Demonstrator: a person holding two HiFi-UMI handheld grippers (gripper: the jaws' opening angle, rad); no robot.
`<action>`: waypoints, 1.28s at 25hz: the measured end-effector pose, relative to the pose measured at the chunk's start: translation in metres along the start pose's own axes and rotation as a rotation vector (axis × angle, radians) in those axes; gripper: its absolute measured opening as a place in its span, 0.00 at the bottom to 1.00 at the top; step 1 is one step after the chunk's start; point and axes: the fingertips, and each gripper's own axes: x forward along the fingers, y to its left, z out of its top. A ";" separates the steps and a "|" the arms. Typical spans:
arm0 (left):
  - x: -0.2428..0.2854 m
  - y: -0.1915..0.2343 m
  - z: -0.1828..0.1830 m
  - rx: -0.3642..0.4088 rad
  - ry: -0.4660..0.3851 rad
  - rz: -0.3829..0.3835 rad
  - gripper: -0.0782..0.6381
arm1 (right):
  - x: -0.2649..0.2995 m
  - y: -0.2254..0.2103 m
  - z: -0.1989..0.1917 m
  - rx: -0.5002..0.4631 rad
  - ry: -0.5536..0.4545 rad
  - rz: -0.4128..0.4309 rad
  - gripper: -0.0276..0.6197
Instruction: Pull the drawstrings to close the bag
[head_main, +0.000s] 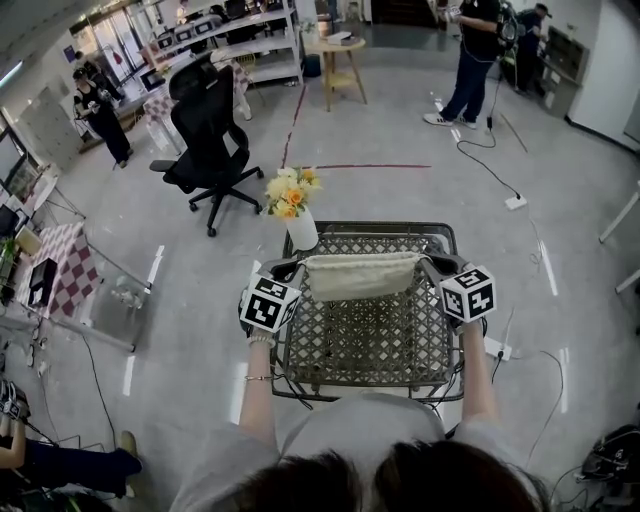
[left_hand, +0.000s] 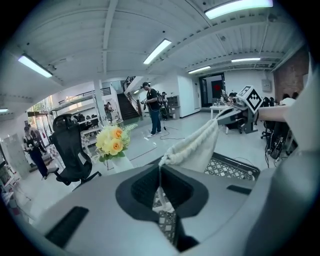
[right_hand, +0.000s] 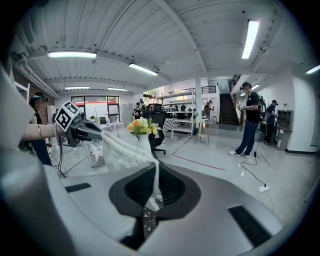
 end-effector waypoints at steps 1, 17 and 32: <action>-0.001 0.000 0.002 0.002 -0.005 0.004 0.15 | -0.001 -0.001 0.002 -0.001 -0.006 0.000 0.08; -0.021 0.004 0.026 -0.113 -0.141 0.091 0.15 | -0.024 -0.009 0.035 0.066 -0.178 -0.095 0.08; -0.036 0.007 0.033 -0.192 -0.226 0.160 0.15 | -0.041 -0.017 0.048 0.202 -0.305 -0.197 0.08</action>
